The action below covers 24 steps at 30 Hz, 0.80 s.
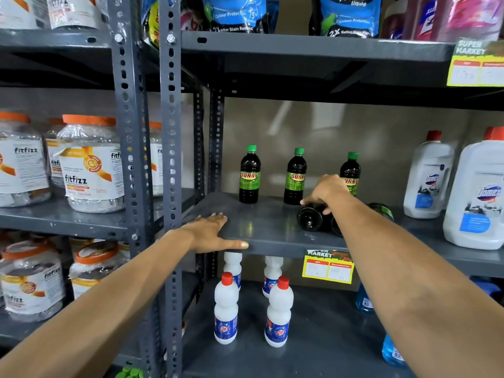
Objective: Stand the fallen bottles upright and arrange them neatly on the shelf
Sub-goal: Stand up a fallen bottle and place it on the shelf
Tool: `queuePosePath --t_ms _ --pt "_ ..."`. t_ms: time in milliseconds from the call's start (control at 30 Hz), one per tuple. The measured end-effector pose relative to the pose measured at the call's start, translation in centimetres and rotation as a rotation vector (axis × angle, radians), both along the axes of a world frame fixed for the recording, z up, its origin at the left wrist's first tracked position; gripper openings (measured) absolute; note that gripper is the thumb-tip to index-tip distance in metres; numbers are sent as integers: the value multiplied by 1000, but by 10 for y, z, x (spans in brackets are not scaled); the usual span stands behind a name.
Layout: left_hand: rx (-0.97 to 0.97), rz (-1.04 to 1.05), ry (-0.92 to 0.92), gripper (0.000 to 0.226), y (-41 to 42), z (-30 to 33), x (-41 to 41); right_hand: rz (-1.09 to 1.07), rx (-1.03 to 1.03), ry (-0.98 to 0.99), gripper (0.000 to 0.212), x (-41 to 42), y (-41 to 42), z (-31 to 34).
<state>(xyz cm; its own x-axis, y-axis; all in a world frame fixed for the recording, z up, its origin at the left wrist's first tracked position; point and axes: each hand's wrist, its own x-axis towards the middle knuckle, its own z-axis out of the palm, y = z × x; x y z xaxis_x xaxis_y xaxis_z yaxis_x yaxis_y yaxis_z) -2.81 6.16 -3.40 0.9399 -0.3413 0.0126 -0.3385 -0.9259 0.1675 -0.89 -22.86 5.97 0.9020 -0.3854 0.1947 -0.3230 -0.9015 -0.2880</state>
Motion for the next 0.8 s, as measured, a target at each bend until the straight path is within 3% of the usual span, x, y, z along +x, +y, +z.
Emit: queuePosePath --t_ms 100,267,500,667,800 --pt "53 -20 -55 143 4 -3 0 -24 175 91 78 4 -1 -5" --pt "57 -3 -214 130 0 -5 -12 7 347 165 87 13 -1 -20" --pt "40 -8 -623 114 2 -29 -13 55 688 -186 60 -4 30 -38" --pt "41 4 -706 105 0 -31 -14 87 774 -391 71 0 61 -57" --pt "30 -1 -706 109 2 -32 -12 226 718 -509 50 9 80 -70"
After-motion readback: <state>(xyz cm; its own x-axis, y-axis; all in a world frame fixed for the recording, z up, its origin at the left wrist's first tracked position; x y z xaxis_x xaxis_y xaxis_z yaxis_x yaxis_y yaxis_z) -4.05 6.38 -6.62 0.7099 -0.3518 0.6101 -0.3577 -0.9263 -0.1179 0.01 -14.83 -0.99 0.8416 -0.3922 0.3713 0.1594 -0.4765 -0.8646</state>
